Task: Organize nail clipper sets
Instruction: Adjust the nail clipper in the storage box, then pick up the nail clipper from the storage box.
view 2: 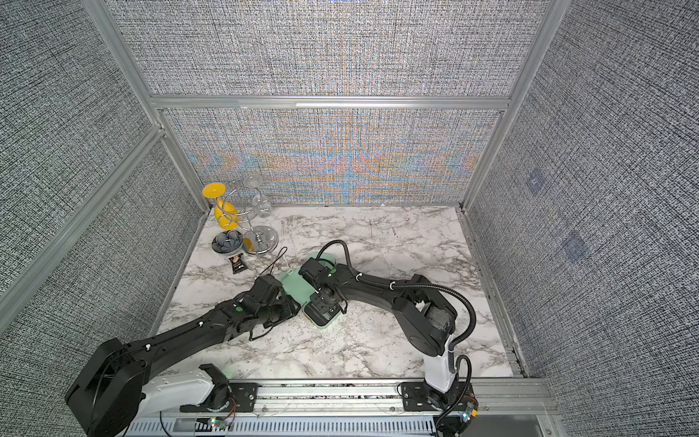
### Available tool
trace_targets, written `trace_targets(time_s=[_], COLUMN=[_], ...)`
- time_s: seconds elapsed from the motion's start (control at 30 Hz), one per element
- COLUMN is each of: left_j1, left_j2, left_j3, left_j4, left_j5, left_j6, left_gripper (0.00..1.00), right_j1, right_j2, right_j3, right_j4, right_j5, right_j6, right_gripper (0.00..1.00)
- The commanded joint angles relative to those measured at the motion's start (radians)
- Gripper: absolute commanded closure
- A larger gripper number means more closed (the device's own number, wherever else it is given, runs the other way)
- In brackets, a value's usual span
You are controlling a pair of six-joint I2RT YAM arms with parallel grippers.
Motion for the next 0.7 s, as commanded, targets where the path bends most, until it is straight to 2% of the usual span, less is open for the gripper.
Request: trace_targets(time_s=[0.0, 0.67], left_j1=[-0.001, -0.001], left_j2=[0.003, 0.014], left_j3=[-0.007, -0.001], left_j4=[0.01, 0.001], left_j5=[-0.011, -0.02], left_j6=[0.0, 0.001], left_gripper=[0.48, 0.48], right_j1=[-0.001, -0.007], right_j2=[0.009, 0.108], right_j3=[0.007, 0.063], right_j4=[-0.015, -0.006], right_j5=[-0.041, -0.047], right_j6=[-0.007, -0.018], right_gripper=[0.84, 0.75])
